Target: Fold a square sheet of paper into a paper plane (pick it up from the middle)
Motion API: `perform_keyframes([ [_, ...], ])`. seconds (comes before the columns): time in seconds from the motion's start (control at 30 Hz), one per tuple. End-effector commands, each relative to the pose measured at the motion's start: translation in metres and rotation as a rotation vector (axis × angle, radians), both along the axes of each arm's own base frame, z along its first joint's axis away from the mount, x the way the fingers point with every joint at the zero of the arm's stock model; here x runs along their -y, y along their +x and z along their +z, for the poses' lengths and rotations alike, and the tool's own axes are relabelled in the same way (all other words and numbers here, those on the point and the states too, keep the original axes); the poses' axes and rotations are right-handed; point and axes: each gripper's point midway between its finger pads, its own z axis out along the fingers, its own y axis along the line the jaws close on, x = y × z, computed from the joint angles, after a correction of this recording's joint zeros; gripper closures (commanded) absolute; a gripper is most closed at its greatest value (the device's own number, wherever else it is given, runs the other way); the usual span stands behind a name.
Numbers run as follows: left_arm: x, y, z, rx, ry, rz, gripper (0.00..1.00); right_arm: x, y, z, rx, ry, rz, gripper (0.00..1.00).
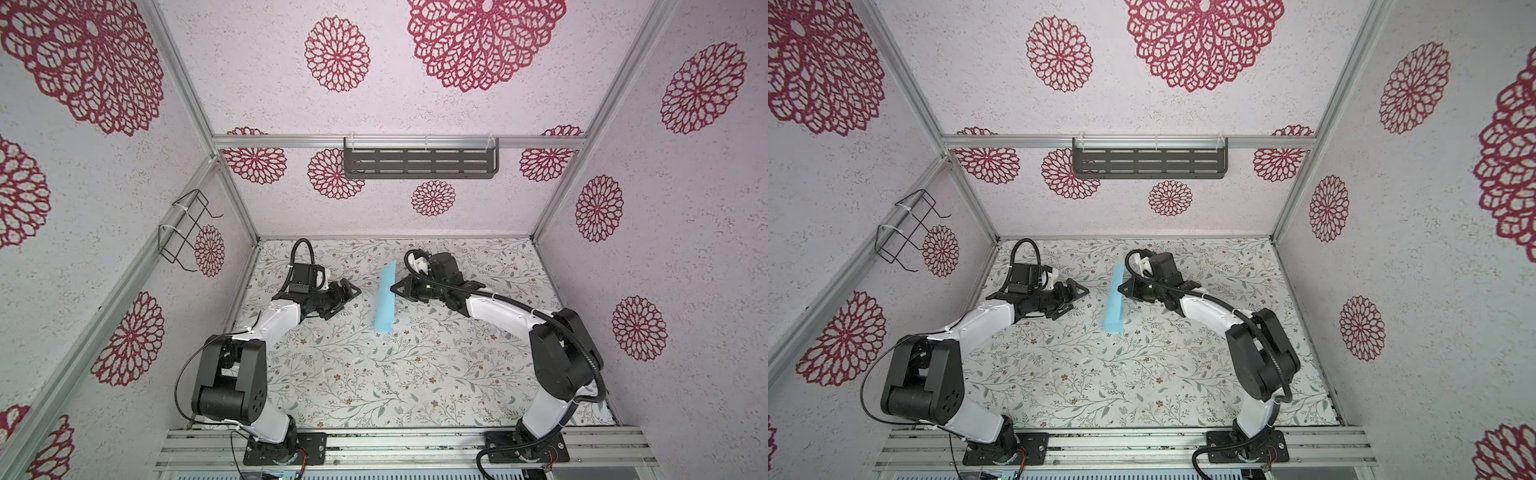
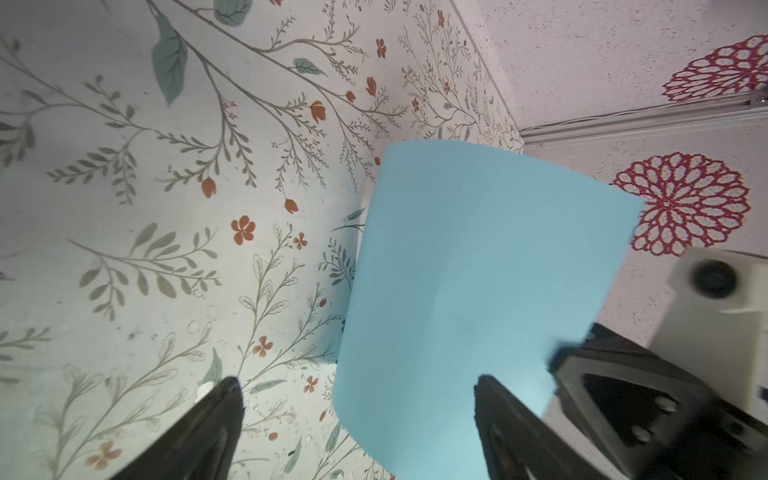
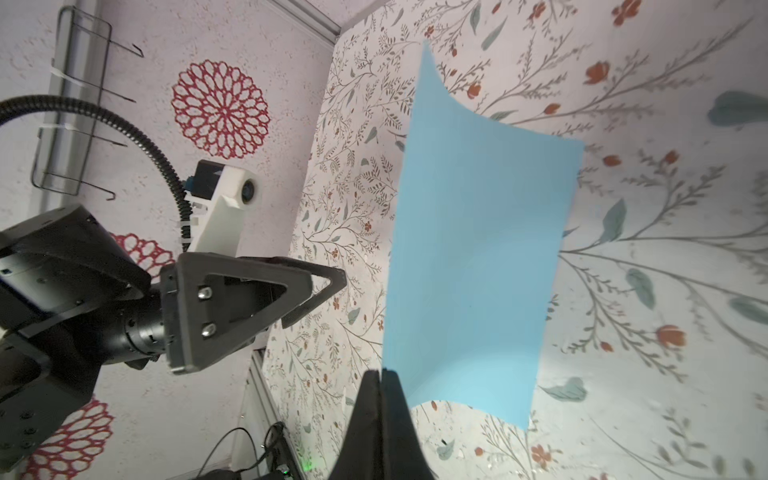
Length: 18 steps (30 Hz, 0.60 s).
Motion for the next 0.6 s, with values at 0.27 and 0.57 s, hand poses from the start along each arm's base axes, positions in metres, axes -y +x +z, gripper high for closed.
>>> perform_keyframes([
  [0.27,0.001,-0.007,-0.022,-0.042,0.05,0.026,0.05,-0.015,-0.014,-0.017,-0.087,-0.074,0.088,1.0],
  [0.57,0.013,-0.009,-0.036,-0.079,0.118,-0.017,0.09,-0.015,0.004,-0.072,-0.139,-0.102,0.08,1.0],
])
